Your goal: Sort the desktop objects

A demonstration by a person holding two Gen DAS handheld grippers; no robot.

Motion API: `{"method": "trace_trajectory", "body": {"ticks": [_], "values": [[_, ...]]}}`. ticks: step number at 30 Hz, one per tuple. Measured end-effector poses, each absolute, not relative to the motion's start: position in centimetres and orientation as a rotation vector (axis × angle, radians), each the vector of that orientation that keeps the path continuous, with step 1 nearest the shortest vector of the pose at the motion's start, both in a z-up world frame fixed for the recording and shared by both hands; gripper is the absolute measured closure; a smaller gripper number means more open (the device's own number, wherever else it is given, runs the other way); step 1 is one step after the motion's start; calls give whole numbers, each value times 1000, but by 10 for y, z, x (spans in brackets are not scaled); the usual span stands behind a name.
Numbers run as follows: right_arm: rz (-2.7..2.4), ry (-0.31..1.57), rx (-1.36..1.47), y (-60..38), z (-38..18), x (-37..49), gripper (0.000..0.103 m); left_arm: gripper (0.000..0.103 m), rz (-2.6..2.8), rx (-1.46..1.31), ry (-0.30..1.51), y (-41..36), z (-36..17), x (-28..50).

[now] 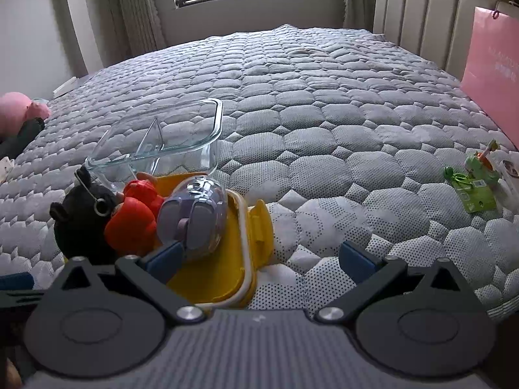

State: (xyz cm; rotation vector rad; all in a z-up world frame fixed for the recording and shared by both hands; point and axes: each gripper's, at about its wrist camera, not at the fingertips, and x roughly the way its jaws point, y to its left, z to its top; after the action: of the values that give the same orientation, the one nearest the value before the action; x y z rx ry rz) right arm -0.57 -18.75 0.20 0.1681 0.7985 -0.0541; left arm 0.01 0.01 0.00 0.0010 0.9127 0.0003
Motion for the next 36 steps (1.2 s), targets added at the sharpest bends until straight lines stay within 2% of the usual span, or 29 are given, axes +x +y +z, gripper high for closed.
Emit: {"method": "trace_trajectory", "body": {"ticks": [36], "values": [[-41,829,186,-185,-20,9,0,0,-22,1,934,4,-15,13]]}}
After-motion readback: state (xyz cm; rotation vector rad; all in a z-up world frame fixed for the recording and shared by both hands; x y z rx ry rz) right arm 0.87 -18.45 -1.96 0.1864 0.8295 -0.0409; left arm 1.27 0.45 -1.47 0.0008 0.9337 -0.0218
